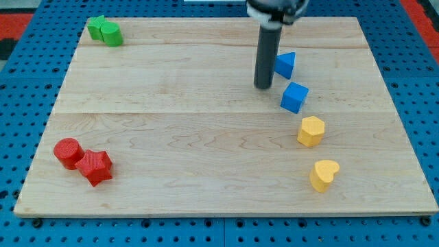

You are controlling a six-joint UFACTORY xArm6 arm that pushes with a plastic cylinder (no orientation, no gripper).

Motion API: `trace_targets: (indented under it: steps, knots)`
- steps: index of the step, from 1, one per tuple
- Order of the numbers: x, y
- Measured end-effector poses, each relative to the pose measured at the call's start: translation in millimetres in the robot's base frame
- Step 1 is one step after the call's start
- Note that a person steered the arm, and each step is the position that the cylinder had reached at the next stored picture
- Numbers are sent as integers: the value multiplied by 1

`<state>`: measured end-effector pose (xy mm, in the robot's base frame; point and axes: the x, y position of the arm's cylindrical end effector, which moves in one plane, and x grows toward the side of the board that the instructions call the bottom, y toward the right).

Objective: Slide red star towards top center

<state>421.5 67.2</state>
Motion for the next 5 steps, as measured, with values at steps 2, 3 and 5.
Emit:
trace_targets:
  steps: [2,3,5]
  knots:
    - [163,-123]
    - [164,-218]
    - [122,-257]
